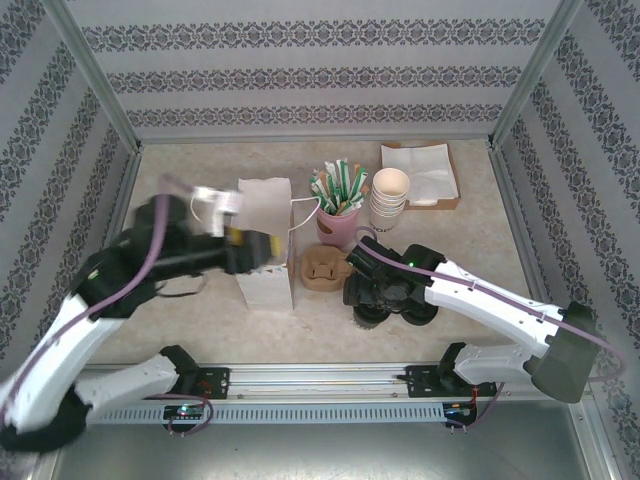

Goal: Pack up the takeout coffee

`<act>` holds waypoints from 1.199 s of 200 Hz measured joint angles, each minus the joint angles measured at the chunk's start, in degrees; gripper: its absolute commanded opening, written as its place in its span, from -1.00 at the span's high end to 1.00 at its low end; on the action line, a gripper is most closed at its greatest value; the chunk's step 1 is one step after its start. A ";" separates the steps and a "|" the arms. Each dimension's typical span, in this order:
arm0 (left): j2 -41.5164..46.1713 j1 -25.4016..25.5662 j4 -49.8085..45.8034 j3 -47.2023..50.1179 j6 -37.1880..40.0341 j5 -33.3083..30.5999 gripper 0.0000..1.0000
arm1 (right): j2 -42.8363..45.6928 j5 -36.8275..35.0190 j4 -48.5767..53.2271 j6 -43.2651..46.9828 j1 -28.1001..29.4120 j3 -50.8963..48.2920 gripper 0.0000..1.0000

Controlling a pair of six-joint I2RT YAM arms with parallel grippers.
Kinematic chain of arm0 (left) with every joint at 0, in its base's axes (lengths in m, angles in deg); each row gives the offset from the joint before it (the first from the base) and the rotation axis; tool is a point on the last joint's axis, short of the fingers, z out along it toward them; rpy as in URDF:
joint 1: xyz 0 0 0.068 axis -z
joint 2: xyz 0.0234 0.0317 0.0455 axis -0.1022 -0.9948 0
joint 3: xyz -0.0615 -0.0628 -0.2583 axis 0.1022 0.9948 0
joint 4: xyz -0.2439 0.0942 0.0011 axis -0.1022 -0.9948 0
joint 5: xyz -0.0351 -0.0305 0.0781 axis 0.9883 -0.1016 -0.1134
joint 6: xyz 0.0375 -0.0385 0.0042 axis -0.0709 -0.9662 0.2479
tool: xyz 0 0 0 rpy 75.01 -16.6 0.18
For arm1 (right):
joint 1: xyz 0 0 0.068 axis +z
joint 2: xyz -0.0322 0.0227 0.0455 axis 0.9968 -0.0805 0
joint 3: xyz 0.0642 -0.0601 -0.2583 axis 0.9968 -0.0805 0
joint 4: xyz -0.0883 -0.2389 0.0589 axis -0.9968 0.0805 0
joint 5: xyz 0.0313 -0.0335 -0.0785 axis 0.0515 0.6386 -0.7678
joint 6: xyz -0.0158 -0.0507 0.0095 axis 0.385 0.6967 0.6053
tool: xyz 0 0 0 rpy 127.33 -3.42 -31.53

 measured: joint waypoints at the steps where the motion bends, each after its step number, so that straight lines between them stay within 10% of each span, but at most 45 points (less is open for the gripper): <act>1: -0.90 1.16 0.00 -0.61 0.11 -0.57 -0.46 | 0.00 0.00 0.04 -0.11 0.00 0.00 -0.75; 98: 2.49 25.22 26.45 22.58 -15.82 -10.93 -0.33 | 1.11 -1.55 2.08 -9.92 -0.63 -0.22 -0.74; 157: -3.78 28.00 42.56 47.69 -32.68 -13.11 -0.29 | 2.51 -1.53 2.69 -17.59 -0.98 -1.97 -0.72; 240: -16.55 28.33 69.81 49.70 -41.11 -19.17 -0.46 | 4.28 -1.55 3.37 -21.38 -0.98 -2.75 -0.71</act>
